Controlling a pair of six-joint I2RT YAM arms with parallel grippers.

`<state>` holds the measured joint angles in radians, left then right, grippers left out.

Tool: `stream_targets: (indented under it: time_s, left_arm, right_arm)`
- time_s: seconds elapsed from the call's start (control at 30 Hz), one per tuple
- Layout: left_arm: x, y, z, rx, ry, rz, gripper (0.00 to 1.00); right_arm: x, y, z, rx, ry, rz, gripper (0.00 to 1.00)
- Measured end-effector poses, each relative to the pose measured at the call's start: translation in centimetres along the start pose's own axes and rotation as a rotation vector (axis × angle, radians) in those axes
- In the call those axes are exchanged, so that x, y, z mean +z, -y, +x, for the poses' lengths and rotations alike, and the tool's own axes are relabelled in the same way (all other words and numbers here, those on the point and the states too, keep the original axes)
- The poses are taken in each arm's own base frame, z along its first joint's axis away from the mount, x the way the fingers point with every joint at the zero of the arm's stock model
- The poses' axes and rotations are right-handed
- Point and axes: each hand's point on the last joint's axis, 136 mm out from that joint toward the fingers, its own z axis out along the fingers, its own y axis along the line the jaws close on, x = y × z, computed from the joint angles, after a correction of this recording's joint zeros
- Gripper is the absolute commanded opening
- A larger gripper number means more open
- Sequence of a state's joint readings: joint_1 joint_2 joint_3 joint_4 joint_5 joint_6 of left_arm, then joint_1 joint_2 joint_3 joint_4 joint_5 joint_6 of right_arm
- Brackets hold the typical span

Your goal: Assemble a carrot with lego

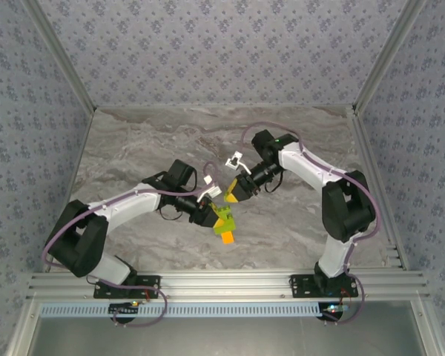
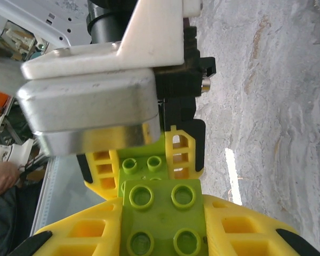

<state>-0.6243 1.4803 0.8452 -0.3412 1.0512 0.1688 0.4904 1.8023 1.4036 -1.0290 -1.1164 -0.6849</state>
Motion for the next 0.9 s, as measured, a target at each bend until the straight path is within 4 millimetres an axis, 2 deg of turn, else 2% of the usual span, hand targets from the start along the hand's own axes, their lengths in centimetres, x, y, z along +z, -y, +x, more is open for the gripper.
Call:
stream_targets:
  time_s: [0.2,0.63,0.9]
  left_arm:
    - [-0.1,0.1,-0.3,0.013,0.003,-0.001,0.18]
    - [0.1,-0.2,-0.1,-0.003,-0.006,0.001,0.18]
    - [0.4,-0.2,0.5,-0.032,-0.029,0.006,0.17]
  right_arm:
    - [0.5,-0.2,0.9,0.025,-0.045,-0.020,0.16]
    - [0.4,-0.8,1.4,0.028,-0.100,-0.036,0.17]
    - [1.3,-1.0,2.0,0.040,-0.146,-0.057,0.17]
